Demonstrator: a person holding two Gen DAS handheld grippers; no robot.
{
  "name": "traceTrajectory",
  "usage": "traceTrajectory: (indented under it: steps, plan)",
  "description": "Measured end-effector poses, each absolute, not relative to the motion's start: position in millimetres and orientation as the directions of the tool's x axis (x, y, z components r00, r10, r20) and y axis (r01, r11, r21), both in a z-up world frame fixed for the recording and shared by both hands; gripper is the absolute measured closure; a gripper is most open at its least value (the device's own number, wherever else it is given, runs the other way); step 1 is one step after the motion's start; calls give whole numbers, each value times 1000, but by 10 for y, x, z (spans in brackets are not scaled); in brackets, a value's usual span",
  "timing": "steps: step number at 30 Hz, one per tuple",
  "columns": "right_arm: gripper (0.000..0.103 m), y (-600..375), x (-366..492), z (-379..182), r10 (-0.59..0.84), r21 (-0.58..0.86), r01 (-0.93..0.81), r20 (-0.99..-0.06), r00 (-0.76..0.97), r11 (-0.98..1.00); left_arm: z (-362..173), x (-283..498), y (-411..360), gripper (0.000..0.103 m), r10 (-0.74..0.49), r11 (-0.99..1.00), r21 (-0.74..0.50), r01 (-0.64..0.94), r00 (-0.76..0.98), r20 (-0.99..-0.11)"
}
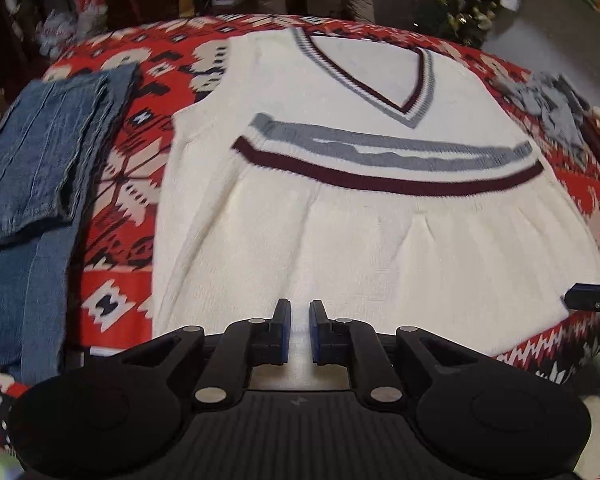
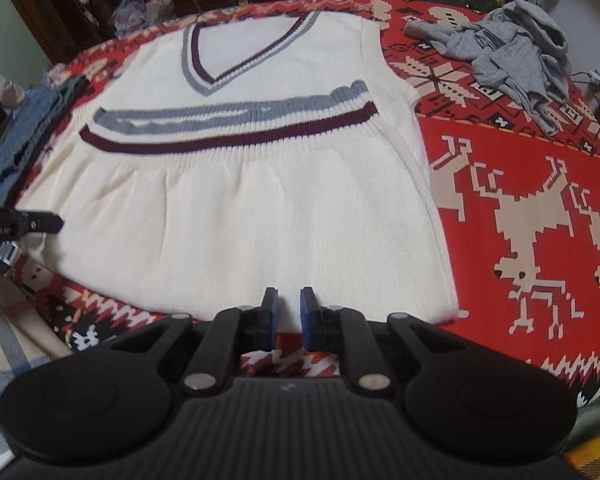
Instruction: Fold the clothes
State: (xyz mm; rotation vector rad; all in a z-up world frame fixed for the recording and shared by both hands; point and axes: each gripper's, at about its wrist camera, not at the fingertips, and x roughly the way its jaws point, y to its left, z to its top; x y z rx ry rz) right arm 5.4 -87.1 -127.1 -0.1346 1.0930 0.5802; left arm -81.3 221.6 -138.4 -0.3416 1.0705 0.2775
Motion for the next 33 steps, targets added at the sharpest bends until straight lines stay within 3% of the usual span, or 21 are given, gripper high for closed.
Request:
traceTrajectory:
  steps: [4, 16, 19, 26, 33]
  plan:
    - [90, -1038, 248, -1167, 412, 206, -462, -815, 407, 863, -1398, -847, 2378, 98, 18, 878, -201, -435, 450, -893]
    - [93, -1313, 301, -1375, 288, 132, -397, -886, 364, 908, -1372, -798, 2452, 98, 1, 888, -168, -428, 369, -930]
    - [93, -1370, 283, -1348, 296, 152, -384, -889, 350, 911, -1360, -877, 2541, 98, 48, 888, -115, -444, 340, -939]
    - [90, -1359, 268, -1167, 384, 224, -406, -845, 372, 886, -1358, -1067, 2739, 98, 24, 859, -151, -488, 334, -942]
    - [88, -1414, 304, -1260, 370, 231, -380, -861, 348, 896, -1309, -1129, 2690, 98, 33, 881, -118, -458, 308, -951]
